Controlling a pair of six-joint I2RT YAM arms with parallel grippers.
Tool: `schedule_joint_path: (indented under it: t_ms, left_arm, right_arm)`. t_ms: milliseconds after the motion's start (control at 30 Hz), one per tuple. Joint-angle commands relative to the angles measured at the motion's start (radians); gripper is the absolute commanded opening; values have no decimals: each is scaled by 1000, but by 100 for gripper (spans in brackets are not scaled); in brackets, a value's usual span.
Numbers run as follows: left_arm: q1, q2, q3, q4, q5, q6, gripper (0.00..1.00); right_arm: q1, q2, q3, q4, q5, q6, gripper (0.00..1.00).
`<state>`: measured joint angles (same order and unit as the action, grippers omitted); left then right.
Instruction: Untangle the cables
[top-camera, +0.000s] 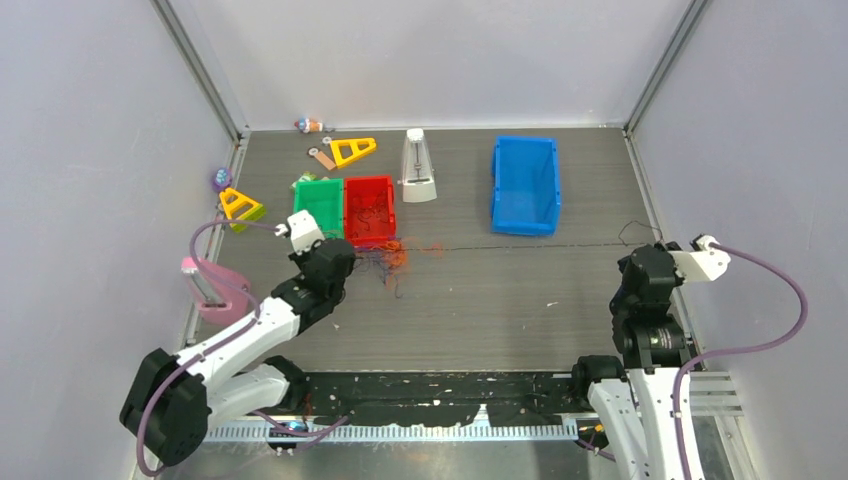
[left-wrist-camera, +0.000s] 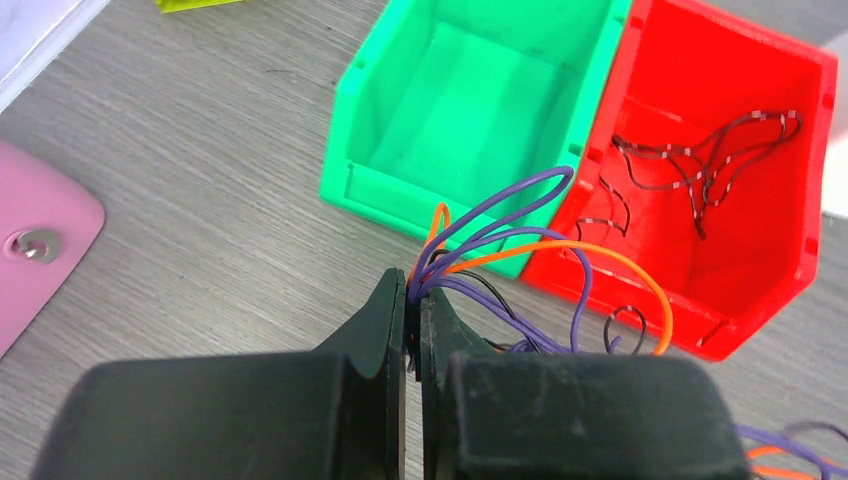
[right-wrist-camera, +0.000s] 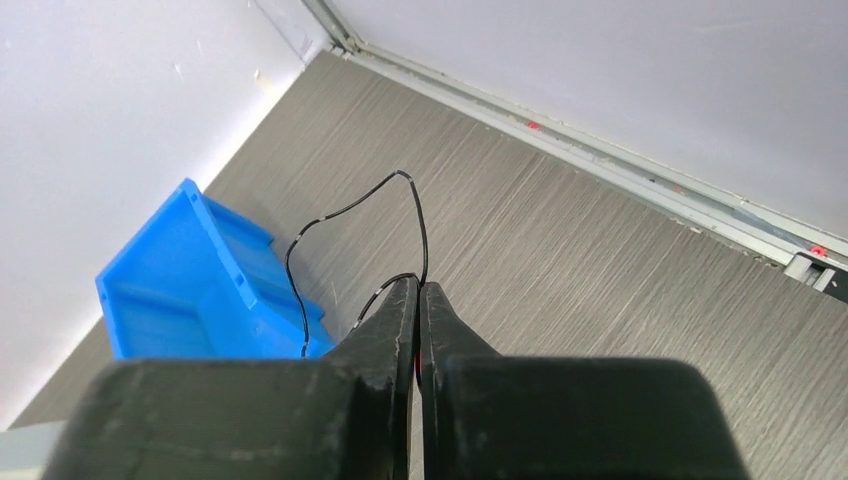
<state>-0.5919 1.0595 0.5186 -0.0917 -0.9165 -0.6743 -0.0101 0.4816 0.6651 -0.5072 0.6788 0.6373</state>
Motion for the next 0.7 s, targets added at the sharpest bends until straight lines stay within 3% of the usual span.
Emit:
schedule_joint_path:
  t_ms: [0,167,200,300,433,533,667]
  left_arm:
    - [34,-75,-13,-80,-167,-88,0]
    - [34,-99,-30,-78,-188,-97,0]
    - [34,-104,-31,-51,-167,-70,0]
    - [33,-134,-87,203,75,181,0]
    - [32,-174,-177,456,469,355,0]
    - [32,-166,-196,557,701,409,0]
    - [30,-75,-141,576,886,429,0]
  right_arm:
    - [-15,-34,38,19,134,18,5]
    - [-14,-53,48,20,143,27,5]
    - [-14,-55,46,33,86,4,5]
    - [-15,-50,8,151,-189,-98,5]
    - [-14,-23,-34,218,-561,-160,5]
    - [-14,-8,-30,248,-672,-206,5]
    - [-15,49,74,246,-778,-236,5]
